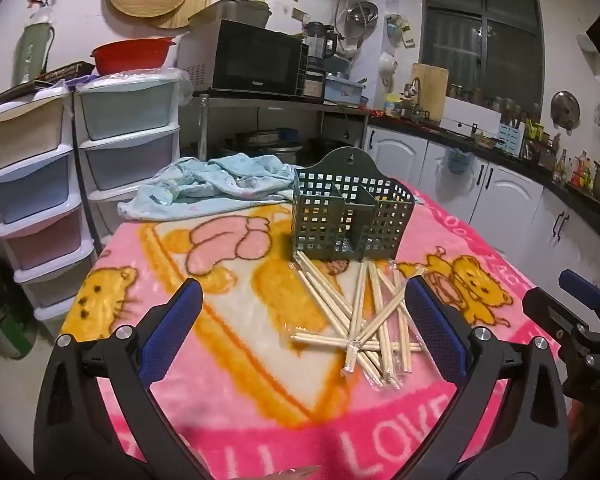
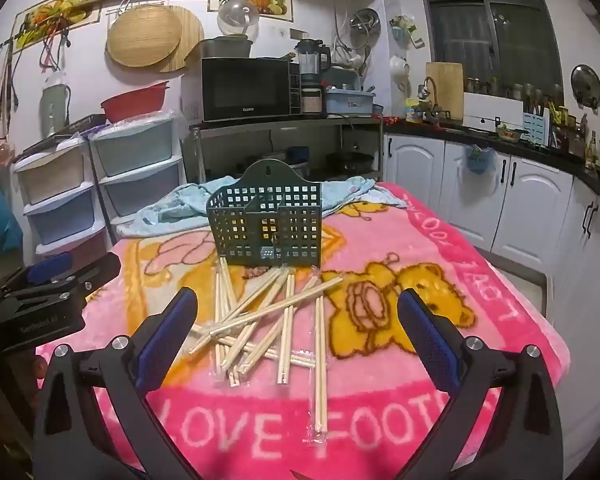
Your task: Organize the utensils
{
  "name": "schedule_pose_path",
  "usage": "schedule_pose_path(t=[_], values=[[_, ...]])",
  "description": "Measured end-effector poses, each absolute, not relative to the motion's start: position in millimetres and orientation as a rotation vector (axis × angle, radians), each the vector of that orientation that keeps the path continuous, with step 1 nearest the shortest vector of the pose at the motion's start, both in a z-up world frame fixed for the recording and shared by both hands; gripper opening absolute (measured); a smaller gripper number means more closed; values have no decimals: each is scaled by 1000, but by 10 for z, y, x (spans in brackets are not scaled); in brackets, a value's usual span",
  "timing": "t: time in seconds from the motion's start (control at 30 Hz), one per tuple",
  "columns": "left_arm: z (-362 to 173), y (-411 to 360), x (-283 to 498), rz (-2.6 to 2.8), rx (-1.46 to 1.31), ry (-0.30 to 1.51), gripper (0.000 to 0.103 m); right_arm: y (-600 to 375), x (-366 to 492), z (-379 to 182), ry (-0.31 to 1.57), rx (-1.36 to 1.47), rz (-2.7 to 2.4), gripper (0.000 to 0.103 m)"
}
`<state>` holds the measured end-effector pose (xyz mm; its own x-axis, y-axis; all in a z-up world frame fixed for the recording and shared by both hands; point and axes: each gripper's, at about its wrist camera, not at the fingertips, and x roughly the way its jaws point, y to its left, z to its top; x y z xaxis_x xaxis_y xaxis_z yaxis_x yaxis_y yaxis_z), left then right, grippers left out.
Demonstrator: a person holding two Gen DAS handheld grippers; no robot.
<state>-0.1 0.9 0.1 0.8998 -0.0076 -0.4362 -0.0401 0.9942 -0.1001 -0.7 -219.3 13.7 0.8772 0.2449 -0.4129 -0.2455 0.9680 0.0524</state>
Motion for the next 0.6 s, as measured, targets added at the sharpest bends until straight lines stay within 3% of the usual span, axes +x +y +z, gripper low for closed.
schedule_pose_path(t=[0.6], values=[[-4,5,2,15,-107,453,94,-2183,-6,133,429,-13,256,97]])
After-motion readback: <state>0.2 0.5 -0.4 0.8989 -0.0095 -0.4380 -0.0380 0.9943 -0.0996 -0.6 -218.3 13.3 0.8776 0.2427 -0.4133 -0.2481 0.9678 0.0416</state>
